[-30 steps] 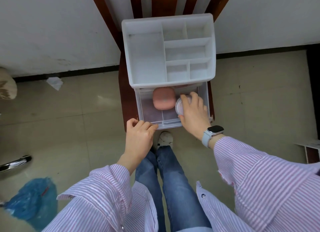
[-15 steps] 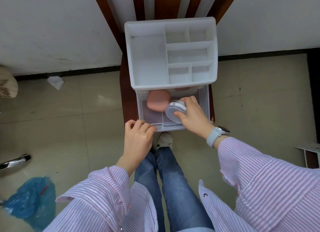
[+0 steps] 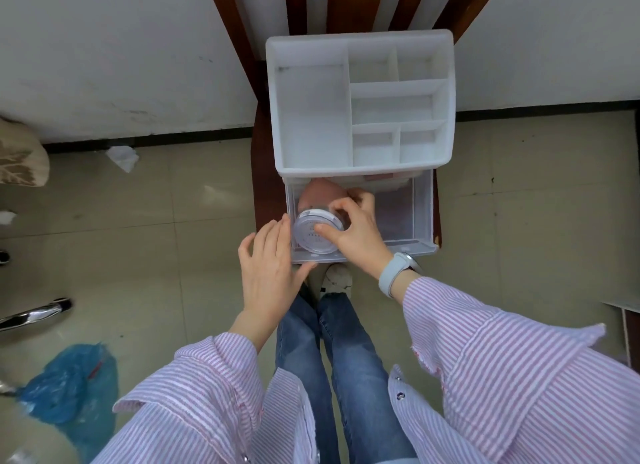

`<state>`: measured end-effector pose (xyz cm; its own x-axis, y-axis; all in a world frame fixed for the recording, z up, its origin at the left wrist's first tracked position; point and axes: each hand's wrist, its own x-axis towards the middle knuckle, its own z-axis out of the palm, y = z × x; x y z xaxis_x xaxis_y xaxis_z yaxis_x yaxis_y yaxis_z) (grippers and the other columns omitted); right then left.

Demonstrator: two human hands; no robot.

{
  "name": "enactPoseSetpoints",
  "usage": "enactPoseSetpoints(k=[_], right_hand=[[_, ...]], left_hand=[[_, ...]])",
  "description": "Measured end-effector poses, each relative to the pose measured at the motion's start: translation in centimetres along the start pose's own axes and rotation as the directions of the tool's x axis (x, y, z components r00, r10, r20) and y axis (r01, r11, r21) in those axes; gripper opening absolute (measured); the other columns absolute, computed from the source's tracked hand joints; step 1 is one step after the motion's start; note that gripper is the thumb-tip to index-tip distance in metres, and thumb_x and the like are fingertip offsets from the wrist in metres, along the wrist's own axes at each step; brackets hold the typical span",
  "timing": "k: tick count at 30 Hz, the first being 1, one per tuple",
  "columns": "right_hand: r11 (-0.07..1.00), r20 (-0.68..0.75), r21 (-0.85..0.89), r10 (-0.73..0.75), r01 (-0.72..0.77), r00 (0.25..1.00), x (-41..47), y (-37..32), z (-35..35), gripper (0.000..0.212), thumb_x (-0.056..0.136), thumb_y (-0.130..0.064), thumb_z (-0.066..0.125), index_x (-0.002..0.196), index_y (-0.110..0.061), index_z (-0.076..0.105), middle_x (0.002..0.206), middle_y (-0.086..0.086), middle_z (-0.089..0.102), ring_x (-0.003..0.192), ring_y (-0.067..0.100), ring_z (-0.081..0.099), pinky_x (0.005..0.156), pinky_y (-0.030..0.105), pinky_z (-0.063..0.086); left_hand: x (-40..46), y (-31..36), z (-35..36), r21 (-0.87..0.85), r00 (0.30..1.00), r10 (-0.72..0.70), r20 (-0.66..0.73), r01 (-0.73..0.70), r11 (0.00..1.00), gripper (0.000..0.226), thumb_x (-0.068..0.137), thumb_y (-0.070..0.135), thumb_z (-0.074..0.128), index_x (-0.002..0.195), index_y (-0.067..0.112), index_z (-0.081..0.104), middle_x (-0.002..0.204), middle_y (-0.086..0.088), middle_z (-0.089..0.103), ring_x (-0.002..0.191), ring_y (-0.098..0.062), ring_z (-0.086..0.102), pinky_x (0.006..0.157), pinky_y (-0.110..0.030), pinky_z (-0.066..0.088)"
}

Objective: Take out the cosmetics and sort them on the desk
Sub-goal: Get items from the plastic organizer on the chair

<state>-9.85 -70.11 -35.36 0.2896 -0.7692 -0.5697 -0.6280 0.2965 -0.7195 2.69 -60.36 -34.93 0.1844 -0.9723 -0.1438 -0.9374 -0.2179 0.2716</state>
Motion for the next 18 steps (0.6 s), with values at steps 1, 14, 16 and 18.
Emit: enactPoseSetpoints(k=[1, 14, 16, 18], right_hand=[[1.000, -0.012, 0.021, -0.022, 0.023, 1.000, -0.2, 0.0, 0.0, 0.034, 0.075, -0.023, 0.073, 0.101, -0.013, 0.056, 0.118, 0.001, 0.027, 0.109, 0.007, 0.034, 0.089, 0.007, 0.022], [0.974, -0.028, 0.223, -0.033, 0.038, 0.999, -1.9, 0.5, -1.0, 0.051, 0.084, -0.022, 0.063, 0.127, -0.026, 0.035, 0.117, -0.010, 0.044, 0.108, 0.008, 0.047, 0.082, 0.013, 0.040], [0.939, -0.077, 0.344, 0.006, 0.021, 0.997, -2.8, 0.7, -1.8, 0.044, 0.086, -0.019, 0.061, 0.122, -0.027, 0.038, 0.115, -0.008, 0.049, 0.105, 0.005, 0.051, 0.077, 0.008, 0.046], [0.903, -0.100, 0.429, 0.035, 0.012, 0.994, -3.8, 0.8, -2.6, 0.037, 0.088, -0.018, 0.059, 0.120, -0.025, 0.041, 0.112, -0.008, 0.054, 0.099, -0.003, 0.056, 0.073, 0.006, 0.046]], left_hand=[[0.0, 0.0, 0.0, -0.005, 1.000, -0.002, -0.007, 0.002, 1.000, 0.080, 0.066, 0.042, 0.080, 0.125, -0.005, 0.051, 0.113, -0.015, 0.064, 0.107, -0.029, 0.060, 0.086, -0.044, 0.045], [0.0, 0.3, -0.6, -0.180, 0.993, -0.075, 0.092, 0.090, 0.980, 0.085, 0.069, 0.032, 0.080, 0.136, -0.001, 0.039, 0.127, -0.016, 0.053, 0.115, -0.033, 0.051, 0.090, -0.043, 0.041], [-0.1, 0.6, -0.9, -0.240, 0.990, -0.099, 0.097, 0.120, 0.963, 0.082, 0.074, 0.028, 0.076, 0.140, 0.005, 0.033, 0.136, -0.015, 0.043, 0.123, -0.030, 0.041, 0.096, -0.042, 0.036], [-0.4, 0.9, -1.6, -0.374, 0.989, -0.138, 0.055, 0.148, 0.915, 0.073, 0.076, 0.023, 0.072, 0.138, 0.008, 0.037, 0.136, -0.010, 0.039, 0.124, -0.024, 0.037, 0.100, -0.036, 0.034]])
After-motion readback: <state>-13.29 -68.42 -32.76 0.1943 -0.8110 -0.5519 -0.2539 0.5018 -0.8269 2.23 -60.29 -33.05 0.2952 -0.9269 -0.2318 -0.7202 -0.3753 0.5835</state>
